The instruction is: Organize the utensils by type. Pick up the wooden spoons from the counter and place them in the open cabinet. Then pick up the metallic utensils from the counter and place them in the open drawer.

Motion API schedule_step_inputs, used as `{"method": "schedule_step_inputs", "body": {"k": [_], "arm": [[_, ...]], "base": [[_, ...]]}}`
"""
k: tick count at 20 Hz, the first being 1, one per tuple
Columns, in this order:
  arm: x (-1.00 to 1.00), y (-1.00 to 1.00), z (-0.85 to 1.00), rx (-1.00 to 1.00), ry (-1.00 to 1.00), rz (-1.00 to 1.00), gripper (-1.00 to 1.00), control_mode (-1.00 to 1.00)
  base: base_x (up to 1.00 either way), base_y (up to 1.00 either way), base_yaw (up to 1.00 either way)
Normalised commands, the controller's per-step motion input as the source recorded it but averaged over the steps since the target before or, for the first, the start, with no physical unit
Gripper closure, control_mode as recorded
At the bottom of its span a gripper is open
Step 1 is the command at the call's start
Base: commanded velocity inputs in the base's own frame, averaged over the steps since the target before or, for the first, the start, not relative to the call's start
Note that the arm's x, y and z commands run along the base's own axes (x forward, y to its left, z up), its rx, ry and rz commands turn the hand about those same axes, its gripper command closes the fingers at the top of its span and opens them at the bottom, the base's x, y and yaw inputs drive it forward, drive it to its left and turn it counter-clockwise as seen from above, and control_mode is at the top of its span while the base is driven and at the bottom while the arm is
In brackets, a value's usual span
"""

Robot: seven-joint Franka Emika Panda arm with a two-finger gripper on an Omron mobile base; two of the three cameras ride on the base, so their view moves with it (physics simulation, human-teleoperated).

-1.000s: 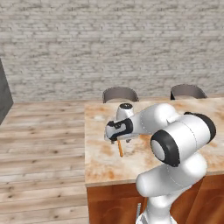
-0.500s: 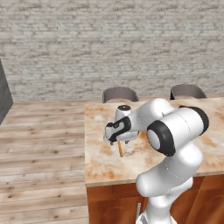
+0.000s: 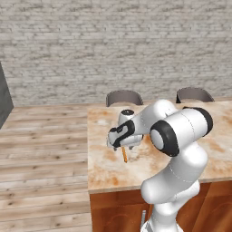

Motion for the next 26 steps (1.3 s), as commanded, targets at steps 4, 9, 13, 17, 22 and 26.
{"method": "schedule_step_inputs", "body": {"k": [4, 9, 13, 17, 22, 26], "arm": [[0.02, 0.02, -0.20, 0.00, 0.00, 0.00, 1.00, -1.00], [0.00, 0.00, -0.22, 0.00, 0.02, 0.00, 1.00, -1.00], [-0.06, 0.00, -0.11, 0.00, 0.00, 0.00, 1.00, -1.00], [-0.11, 0.00, 0.03, 0.00, 0.04, 0.01, 1.00, -1.00], [-0.17, 0.00, 0.55, 0.00, 0.02, 0.05, 1.00, -1.00], [-0.20, 0.00, 0.99, 0.00, -0.01, 0.18, 1.00, -1.00]], "base": [[0.00, 0.00, 0.00], [0.00, 0.00, 0.00], [0.00, 0.00, 0.00], [0.00, 0.00, 0.00], [0.00, 0.00, 0.00], [0.00, 0.00, 0.00]]}}
